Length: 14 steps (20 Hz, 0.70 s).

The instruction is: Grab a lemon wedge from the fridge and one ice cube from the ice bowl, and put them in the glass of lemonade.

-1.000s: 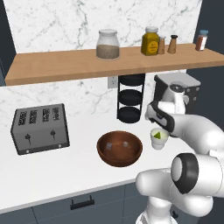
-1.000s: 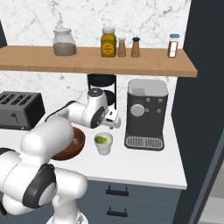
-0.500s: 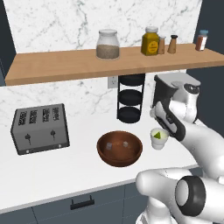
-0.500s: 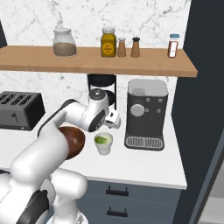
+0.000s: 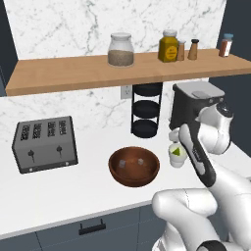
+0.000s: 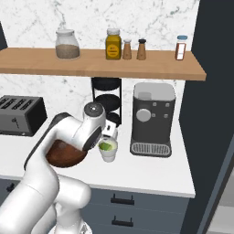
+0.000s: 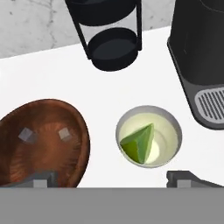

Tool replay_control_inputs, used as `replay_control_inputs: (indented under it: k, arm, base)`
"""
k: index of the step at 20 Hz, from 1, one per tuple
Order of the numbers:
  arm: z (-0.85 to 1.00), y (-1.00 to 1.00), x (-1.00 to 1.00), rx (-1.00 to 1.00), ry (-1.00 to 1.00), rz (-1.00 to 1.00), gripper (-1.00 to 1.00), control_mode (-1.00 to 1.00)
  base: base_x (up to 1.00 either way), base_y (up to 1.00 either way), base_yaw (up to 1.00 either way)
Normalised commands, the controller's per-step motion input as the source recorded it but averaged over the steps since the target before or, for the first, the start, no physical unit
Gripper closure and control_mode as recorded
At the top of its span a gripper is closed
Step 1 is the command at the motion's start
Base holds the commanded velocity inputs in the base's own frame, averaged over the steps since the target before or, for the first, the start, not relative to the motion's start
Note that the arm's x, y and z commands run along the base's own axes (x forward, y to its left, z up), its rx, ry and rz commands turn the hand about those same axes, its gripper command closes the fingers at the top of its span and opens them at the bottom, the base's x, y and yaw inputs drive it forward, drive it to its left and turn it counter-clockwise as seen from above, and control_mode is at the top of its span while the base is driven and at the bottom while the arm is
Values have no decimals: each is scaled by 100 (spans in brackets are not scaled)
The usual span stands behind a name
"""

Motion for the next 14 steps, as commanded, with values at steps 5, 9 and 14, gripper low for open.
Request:
replay_control_inputs:
  k: [5,9,14]
  arm:
    - [26,100,-2,-18,14,21,-100,-100]
    - [27,100,5,-19,37,24,-100,-100]
    - [5,63,46,-9,50,20,-100,-100]
  base:
    - [0,0,0]
    - [0,0,0]
    - [0,0,0]
